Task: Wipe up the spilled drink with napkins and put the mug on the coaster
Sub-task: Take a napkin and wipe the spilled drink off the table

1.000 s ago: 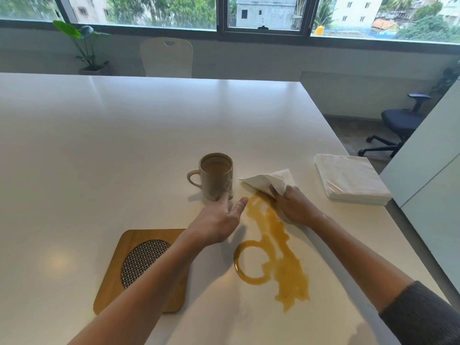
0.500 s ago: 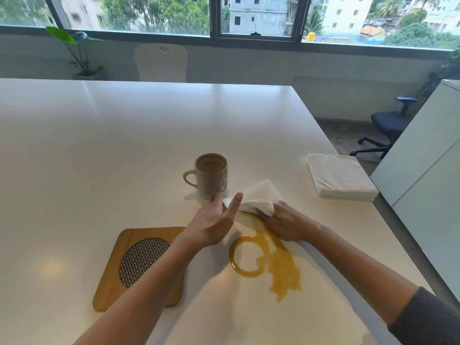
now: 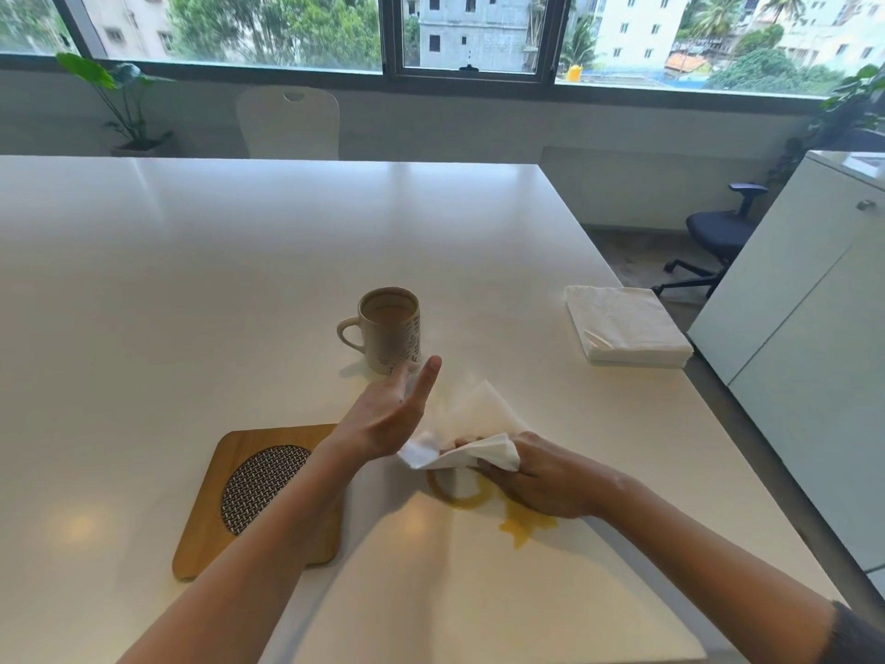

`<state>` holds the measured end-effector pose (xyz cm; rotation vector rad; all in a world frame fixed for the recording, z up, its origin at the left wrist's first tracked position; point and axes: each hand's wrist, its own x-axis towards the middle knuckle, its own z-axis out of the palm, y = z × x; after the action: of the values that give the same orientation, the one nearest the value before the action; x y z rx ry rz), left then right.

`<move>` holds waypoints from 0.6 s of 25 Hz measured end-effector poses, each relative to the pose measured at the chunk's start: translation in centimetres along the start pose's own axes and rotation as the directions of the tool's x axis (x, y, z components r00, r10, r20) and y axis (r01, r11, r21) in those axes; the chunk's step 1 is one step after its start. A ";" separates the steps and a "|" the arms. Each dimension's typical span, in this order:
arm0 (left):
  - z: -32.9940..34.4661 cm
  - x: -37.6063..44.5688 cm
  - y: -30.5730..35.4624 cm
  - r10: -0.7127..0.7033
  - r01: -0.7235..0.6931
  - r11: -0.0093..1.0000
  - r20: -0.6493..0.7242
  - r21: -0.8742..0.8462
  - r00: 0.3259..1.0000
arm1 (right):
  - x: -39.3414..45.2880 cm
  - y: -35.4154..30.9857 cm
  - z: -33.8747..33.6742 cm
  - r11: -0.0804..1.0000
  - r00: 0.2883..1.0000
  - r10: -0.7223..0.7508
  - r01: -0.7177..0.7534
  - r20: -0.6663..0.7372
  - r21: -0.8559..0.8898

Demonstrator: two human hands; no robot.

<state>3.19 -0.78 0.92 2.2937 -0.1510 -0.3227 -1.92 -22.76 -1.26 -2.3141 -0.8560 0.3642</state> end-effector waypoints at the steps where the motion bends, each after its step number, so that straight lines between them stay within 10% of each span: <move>1: -0.1 0.0 0.0 -0.001 0.001 1.000 0.004 0.001 1.000 | -0.4 0.1 0.3 0.999 0.999 0.032 -0.032 0.004 0.013; 8: -0.2 -0.3 -0.5 0.023 -0.025 0.999 0.045 0.046 0.999 | -3.3 -0.3 -2.6 0.822 0.932 0.321 -0.186 -0.167 0.539; 15: -0.2 -0.1 -1.0 0.035 -0.037 0.997 0.029 0.074 0.999 | -3.9 0.3 -2.9 0.911 0.859 0.407 -0.354 -0.310 0.214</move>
<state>3.11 0.02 0.35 2.3579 -0.2213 -0.3356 -3.35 -26.85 0.89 -2.3015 -0.1828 0.1638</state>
